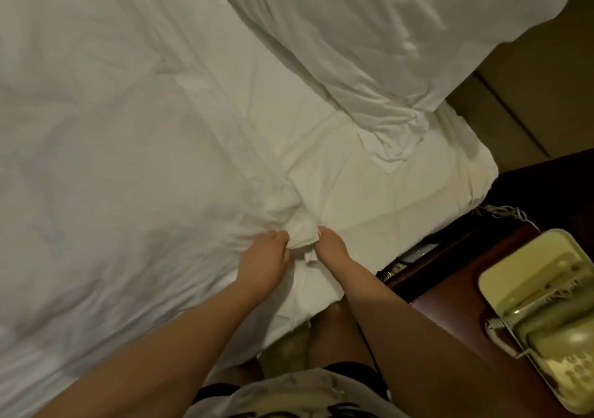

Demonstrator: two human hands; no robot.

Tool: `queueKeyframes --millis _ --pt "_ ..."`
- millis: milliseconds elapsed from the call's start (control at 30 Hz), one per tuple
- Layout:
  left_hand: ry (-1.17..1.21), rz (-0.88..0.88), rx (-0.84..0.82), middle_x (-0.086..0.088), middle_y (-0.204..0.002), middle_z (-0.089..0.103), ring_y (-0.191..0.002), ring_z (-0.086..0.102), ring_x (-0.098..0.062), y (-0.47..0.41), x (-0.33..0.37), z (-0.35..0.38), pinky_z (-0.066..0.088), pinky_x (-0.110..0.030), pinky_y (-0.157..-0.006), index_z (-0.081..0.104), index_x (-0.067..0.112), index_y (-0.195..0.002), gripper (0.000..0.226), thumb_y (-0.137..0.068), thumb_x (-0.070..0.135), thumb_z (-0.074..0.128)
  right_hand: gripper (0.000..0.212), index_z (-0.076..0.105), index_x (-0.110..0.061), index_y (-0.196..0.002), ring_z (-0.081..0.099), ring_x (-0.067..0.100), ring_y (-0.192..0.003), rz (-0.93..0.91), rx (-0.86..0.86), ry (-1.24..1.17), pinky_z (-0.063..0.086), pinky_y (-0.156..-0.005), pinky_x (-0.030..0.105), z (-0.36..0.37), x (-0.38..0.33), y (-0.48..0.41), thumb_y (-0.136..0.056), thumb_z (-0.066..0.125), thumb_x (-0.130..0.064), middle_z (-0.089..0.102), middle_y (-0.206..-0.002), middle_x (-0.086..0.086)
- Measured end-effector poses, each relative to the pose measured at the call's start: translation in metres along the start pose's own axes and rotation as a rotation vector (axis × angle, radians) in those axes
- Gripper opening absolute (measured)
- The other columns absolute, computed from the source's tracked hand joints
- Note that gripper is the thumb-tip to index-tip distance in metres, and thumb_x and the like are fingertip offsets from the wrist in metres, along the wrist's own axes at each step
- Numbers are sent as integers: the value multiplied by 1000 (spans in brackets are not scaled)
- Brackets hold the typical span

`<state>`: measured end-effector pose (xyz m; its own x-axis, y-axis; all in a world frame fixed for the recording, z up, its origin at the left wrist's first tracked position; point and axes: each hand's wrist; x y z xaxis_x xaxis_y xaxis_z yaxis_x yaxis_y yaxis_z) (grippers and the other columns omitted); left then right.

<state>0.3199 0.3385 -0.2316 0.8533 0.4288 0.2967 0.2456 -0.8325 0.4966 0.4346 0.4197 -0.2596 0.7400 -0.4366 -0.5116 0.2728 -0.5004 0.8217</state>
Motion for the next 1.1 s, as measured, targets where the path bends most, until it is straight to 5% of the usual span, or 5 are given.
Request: queueKeyframes --millis 100,233,633,800,1100 --pt "243 49 198 -7 -80 56 -71 53 -23 6 4 -3 36 -31 -61 56 7 -86 19 -91 19 44 23 62 -7 -95 55 20 -84 -12 60 -106 36 -44 6 2 5 5 -98 40 -16 63 -96 8" --pt "345 268 412 -6 -73 57 -70 45 -11 19 30 -6 31 -22 -62 61 3 -81 26 -85 20 42 21 60 -2 -114 59 32 -105 -48 79 -100 45 -78 22 7 6 9 -95 51 -6 63 -111 16" --pt "175 284 200 -9 -72 50 -64 47 -23 12 12 25 34 -29 -55 53 7 -74 22 -82 23 39 21 61 2 -111 53 24 -90 14 -144 -164 48 -85 35 -10 -10 -7 -97 50 -10 62 -100 12" --pt "134 304 184 -7 -73 50 -64 47 -23 15 12 23 37 -30 -54 53 7 -74 26 -82 25 37 43 68 -13 -106 68 24 -90 177 -418 -769 54 -82 35 -27 -27 6 -95 48 -50 72 -104 11" --pt "-4 17 435 -8 -93 56 -82 52 -28 30 8 -13 42 -37 -68 52 13 -100 46 -71 45 67 41 55 -10 -127 61 26 -106 -162 -212 22 50 -90 37 -18 -90 30 -97 50 -38 63 -120 10"
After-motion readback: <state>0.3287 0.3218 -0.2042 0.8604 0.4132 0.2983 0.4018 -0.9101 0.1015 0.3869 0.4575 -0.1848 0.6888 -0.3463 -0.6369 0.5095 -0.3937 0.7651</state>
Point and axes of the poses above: each hand's wrist, its own y-axis away from the middle knuckle, its own z-axis out of the palm, x = y × z
